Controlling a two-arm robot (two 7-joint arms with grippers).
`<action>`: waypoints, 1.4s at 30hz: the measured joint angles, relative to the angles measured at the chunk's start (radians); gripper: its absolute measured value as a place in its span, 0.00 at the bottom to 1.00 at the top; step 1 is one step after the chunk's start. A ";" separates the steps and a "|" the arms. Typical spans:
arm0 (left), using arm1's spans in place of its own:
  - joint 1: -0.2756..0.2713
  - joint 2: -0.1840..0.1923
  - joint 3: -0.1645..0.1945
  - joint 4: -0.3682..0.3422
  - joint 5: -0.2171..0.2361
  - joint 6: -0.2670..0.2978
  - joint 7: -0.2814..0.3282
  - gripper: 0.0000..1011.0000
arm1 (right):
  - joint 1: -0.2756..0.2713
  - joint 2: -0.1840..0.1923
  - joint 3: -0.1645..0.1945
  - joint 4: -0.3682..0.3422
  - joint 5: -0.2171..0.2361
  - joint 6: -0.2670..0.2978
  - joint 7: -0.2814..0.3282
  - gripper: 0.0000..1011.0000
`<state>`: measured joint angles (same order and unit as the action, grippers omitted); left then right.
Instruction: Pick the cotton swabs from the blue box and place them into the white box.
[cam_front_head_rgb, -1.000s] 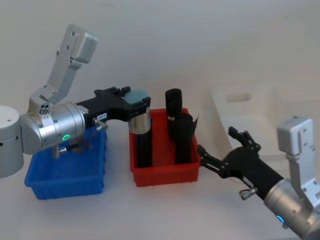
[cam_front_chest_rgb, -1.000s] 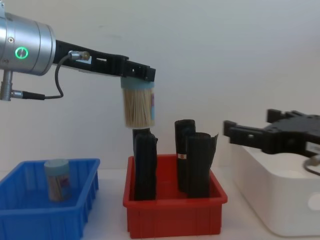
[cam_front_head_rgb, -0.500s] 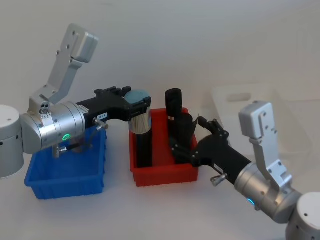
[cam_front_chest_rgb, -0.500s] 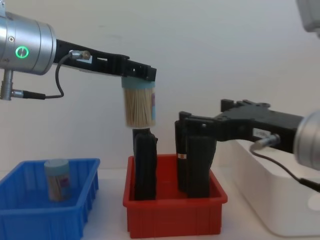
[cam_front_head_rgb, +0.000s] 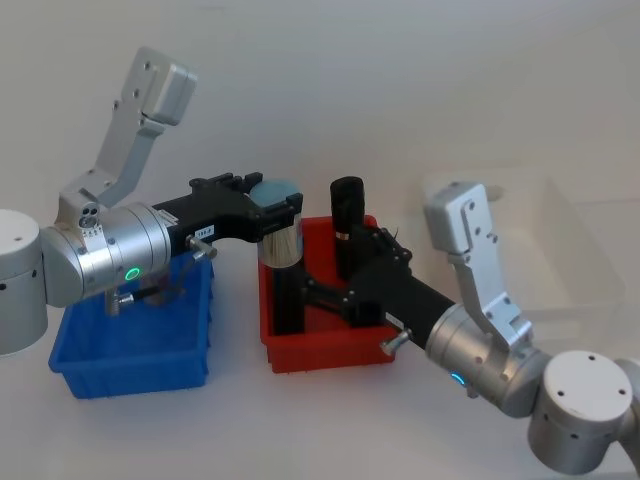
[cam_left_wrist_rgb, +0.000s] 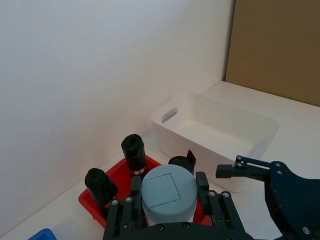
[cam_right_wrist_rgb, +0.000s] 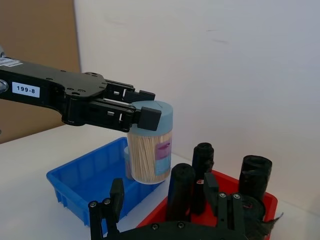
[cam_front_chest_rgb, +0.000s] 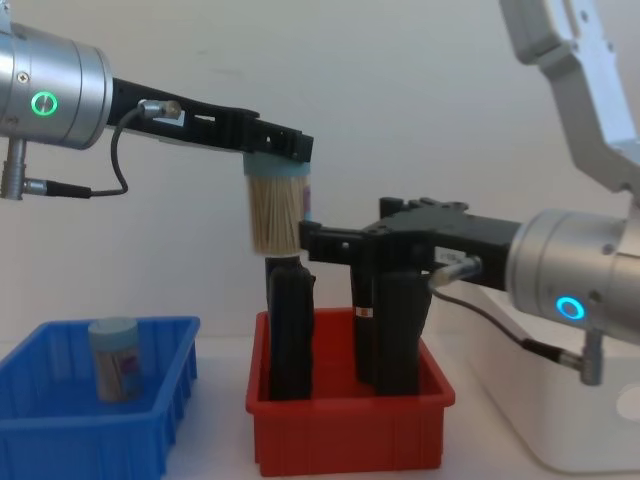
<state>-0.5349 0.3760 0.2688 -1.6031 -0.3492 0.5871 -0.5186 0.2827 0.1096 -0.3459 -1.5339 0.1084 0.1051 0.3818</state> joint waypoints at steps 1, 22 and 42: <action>0.000 0.000 0.000 0.000 0.000 0.000 0.000 0.65 | 0.008 -0.006 -0.003 0.013 -0.002 0.000 0.007 0.99; 0.000 0.000 0.000 0.000 0.000 0.000 0.000 0.65 | 0.140 -0.092 -0.031 0.202 -0.038 -0.021 0.045 0.99; 0.000 0.000 0.000 0.000 0.000 0.000 0.002 0.72 | 0.213 -0.138 -0.044 0.312 -0.033 -0.033 0.034 0.63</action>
<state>-0.5349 0.3761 0.2685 -1.6030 -0.3490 0.5868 -0.5171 0.4954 -0.0284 -0.3899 -1.2216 0.0757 0.0720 0.4160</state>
